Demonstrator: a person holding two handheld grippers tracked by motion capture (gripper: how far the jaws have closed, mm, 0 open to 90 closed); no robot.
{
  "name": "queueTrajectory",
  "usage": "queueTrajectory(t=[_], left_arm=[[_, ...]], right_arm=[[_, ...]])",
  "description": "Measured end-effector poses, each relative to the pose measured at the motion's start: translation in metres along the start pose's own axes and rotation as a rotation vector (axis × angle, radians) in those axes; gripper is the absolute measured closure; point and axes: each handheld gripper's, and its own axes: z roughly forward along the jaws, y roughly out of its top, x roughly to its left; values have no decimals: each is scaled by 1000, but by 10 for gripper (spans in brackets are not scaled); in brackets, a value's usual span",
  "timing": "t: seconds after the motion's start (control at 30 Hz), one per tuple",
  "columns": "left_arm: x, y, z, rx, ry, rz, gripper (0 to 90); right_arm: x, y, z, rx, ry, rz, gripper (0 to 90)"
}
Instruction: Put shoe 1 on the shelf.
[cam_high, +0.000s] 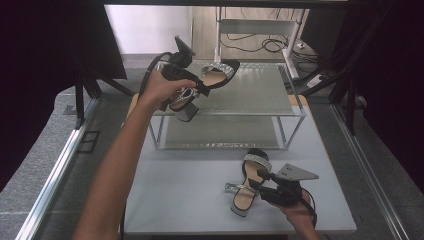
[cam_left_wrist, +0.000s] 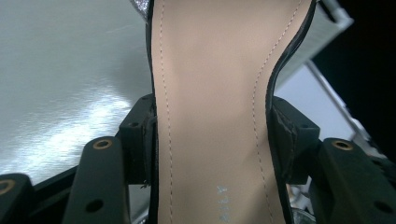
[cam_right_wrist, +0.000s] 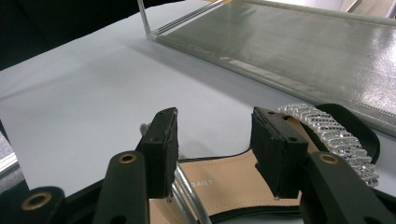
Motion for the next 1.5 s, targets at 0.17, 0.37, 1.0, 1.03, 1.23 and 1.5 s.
queueTrajectory(t=[0.17, 0.37, 1.0, 1.03, 1.23, 1.5], left_arm=[[7, 3, 3, -5, 19, -29, 417], [12, 11, 2, -17, 35, -51, 417], [31, 45, 27, -23, 160, -182, 417], [32, 46, 29, -23, 167, -188, 417], [35, 50, 47, -9, 190, -208, 416], [40, 53, 62, 0, 248, -235, 415]], right_arm=[[1, -1, 2, 2, -11, 5, 520], [1, -1, 4, 13, -8, 1, 519], [4, -3, 3, 3, -31, 20, 521], [5, -3, 3, 4, -29, 12, 521], [7, -3, 4, 8, -22, 8, 520], [10, -4, 5, 13, -20, 9, 519]])
